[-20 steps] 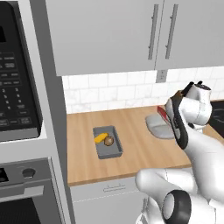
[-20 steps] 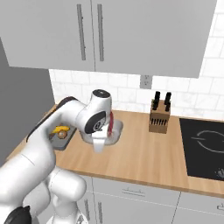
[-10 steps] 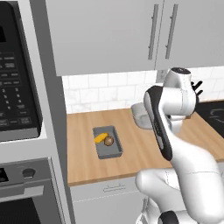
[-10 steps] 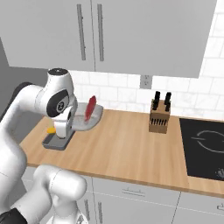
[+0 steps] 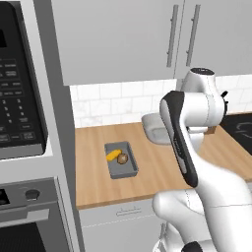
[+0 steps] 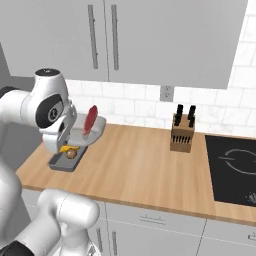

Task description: Take the meat container that has the steak and place it on the second highest rack of the freezer. Then take the vegetable container that has the mushroom and corn and place it on the highest rack of the freezer.

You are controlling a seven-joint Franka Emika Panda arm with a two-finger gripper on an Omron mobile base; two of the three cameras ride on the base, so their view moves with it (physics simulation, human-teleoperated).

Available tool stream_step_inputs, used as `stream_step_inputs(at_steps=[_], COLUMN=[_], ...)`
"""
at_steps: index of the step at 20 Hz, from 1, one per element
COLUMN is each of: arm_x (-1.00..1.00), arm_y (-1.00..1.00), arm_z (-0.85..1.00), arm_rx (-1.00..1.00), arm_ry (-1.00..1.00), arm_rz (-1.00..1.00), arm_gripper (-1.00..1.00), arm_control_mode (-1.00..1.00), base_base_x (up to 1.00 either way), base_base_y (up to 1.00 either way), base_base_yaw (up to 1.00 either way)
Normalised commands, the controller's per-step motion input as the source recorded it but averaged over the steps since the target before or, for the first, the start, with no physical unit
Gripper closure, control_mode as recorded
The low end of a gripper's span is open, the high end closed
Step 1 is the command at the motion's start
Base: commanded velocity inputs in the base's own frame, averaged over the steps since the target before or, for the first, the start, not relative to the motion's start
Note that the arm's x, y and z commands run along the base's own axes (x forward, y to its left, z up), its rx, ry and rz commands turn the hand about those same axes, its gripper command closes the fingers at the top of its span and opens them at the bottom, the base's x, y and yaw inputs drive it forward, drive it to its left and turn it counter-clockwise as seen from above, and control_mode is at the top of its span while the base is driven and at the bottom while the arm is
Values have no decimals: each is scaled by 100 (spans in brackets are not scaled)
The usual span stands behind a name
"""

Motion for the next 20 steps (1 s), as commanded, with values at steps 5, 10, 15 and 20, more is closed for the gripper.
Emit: stream_step_inputs(at_steps=[5,10,15,20], arm_x=[-10,-6,-15,0], arm_y=[12,29,25,13], arm_z=[1,1,0,0], arm_rx=[3,0,0,0], arm_ry=[0,0,0,0], arm_rz=[18,10,2,1], arm_gripper=[100,100,100,100], arm_control_mode=[-100,-100,-100,-100], base_base_x=[0,0,0,0], base_base_y=[0,0,0,0], base_base_yaw=[0,0,0,0])
